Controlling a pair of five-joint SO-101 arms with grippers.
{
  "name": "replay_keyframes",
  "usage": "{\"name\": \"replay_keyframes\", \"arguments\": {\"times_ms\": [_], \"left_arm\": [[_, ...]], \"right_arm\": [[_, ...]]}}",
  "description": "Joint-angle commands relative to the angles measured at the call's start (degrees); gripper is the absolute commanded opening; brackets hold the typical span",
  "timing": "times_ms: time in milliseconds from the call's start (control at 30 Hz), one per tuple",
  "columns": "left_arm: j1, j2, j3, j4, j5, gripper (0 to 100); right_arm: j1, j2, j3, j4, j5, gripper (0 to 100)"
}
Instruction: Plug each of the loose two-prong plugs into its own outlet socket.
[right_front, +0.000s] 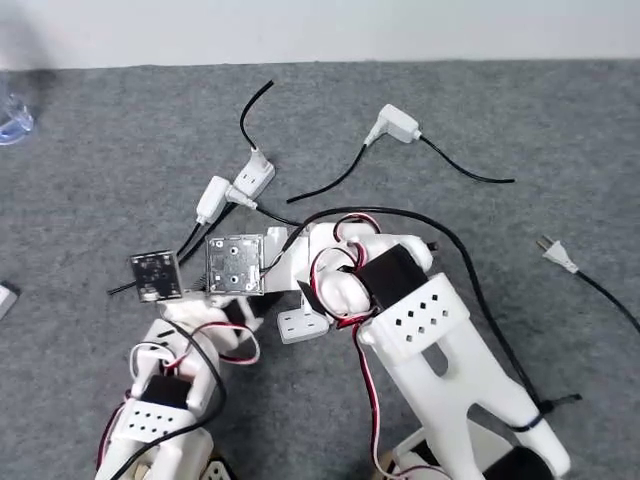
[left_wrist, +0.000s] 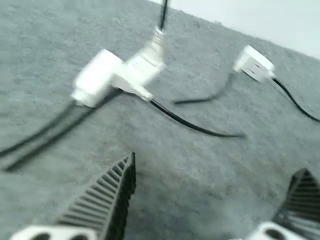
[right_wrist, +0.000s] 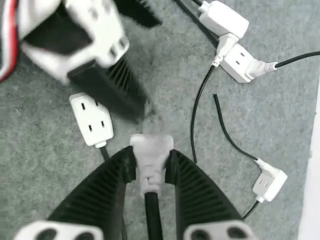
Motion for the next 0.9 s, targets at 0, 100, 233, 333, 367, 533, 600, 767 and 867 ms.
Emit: {"name": "replay_keyframes", "arguments": {"times_ms": [0, 100, 233, 333, 367, 533, 600, 767, 867], "left_arm": [[-8.9, -0.5, -0.7, -0.5, -0.3, 44], [-17.2, -0.5, -0.7, 1.0, -0.4, 44], [-25.8, -0.5, -0.7, 6.6, -1.5, 44], [-29.4, -0.5, -0.8, 8.1, -5.3, 44], [-30.1, -0.5, -0.8, 8.1, -5.5, 44], [-30.3, -0.5, -0.8, 8.1, -5.5, 44], [-30.3, -0.5, -0.8, 8.1, -5.5, 44], [-30.3, -0.5, -0.8, 8.1, -5.6, 44], [-30.3, -0.5, -0.8, 8.1, -5.7, 44]], "right_arm": [[-0.7, 1.0, -6.3, 2.5, -0.5, 0.8], [-0.8, 5.0, -8.4, 4.4, -1.6, 0.8], [-0.9, 12.5, -12.0, 5.1, -3.8, 0.8], [-2.3, 18.2, -14.9, 7.2, -3.9, 0.8], [-3.0, 20.0, -15.7, 8.1, -3.9, 0.8], [-5.1, 28.3, -18.4, 11.1, -3.9, 0.8], [-5.2, 30.5, -18.1, 11.5, -3.7, 0.8], [-5.1, 33.4, -18.0, 12.4, -1.8, 0.8], [-5.4, 33.8, -18.0, 12.4, -0.6, 0.9]]}}
